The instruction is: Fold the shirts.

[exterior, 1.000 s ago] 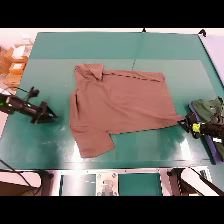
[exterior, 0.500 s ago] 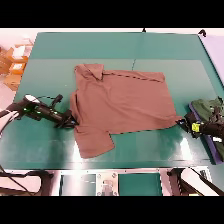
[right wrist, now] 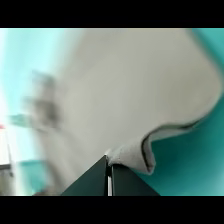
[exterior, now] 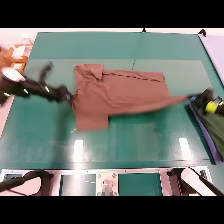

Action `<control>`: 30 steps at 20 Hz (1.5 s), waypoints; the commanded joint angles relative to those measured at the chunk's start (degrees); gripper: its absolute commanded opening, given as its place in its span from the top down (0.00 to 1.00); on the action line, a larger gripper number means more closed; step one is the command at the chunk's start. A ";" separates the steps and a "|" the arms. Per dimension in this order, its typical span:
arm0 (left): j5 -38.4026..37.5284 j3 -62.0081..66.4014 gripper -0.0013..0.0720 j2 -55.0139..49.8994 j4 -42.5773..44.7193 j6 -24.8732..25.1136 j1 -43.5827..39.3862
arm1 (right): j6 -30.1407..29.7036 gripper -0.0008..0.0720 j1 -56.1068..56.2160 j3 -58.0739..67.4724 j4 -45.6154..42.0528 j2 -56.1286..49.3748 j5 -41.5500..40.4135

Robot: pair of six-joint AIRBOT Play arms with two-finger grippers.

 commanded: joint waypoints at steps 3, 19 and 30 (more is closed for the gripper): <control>-1.05 37.22 0.95 12.04 -0.55 -3.87 -0.07 | -1.75 0.97 -0.09 32.48 16.92 8.17 1.86; 6.36 37.97 0.94 16.57 16.76 -5.84 -0.09 | 0.20 0.97 2.32 35.26 2.43 10.38 -4.35; 18.67 28.74 0.94 -28.02 -0.66 4.48 -0.68 | -9.90 0.97 18.99 16.15 3.96 -30.25 -25.18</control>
